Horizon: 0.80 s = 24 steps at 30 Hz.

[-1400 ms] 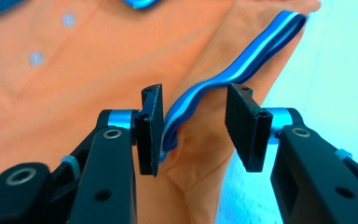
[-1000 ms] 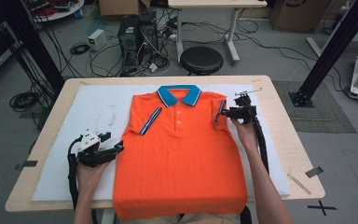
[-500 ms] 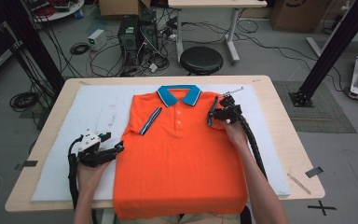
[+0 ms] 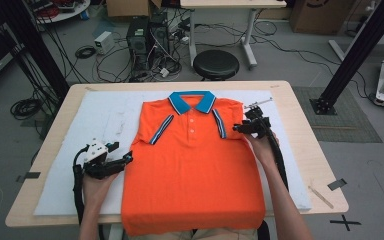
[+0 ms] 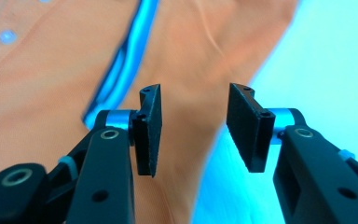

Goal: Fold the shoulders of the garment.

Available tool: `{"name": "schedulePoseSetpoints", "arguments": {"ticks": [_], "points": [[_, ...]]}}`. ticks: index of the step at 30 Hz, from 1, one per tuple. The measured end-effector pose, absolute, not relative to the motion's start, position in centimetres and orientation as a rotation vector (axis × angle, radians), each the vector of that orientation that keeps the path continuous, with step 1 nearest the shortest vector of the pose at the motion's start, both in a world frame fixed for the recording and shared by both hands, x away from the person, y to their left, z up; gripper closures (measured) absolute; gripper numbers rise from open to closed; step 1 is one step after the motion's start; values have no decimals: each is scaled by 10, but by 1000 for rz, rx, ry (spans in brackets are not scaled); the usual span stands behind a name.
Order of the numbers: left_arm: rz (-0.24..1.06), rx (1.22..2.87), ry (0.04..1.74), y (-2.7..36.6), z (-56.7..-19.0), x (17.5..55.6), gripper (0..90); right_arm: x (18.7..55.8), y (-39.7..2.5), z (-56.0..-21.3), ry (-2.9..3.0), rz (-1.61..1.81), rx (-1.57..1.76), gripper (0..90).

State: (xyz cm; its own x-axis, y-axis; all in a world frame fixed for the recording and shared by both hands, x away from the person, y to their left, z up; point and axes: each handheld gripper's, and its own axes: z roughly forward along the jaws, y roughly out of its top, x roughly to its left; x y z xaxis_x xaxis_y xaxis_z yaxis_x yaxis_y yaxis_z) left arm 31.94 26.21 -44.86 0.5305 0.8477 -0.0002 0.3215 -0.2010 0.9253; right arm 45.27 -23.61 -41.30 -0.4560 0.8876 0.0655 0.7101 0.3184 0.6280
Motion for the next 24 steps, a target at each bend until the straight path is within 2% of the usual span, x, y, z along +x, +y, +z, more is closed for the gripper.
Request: {"name": "schedulePoseSetpoints", "arguments": {"ticks": [4, 9, 15, 17, 18, 19, 20, 22, 24], "points": [[656, 1769, 980, 261, -449, 320, 351, 438, -248, -423, 2328, 903, 1477, 570], [661, 1773, 977, 262, -448, 319, 351, 435, -254, -430, 2322, 795, 1473, 697], [656, 1771, 978, 261, -449, 319, 351, 433, -266, -427, 2263, 711, 1460, 709], [656, 1775, 976, 262, -448, 319, 351, 432, -270, -426, 2269, 763, 1471, 650], [655, 1772, 978, 262, -448, 319, 351, 432, -270, -426, 2269, 763, 1471, 650], [655, 1773, 979, 262, -448, 319, 351, 430, -272, -426, 2327, 879, 1487, 588], [656, 1772, 980, 262, -448, 319, 351, 430, -272, -426, 2327, 879, 1487, 588], [657, 1771, 979, 262, -448, 319, 351, 419, -267, -421, 2344, 911, 1456, 480], [655, 1772, 978, 262, -448, 319, 351, 415, -267, -419, 2325, 925, 1436, 459]]}}
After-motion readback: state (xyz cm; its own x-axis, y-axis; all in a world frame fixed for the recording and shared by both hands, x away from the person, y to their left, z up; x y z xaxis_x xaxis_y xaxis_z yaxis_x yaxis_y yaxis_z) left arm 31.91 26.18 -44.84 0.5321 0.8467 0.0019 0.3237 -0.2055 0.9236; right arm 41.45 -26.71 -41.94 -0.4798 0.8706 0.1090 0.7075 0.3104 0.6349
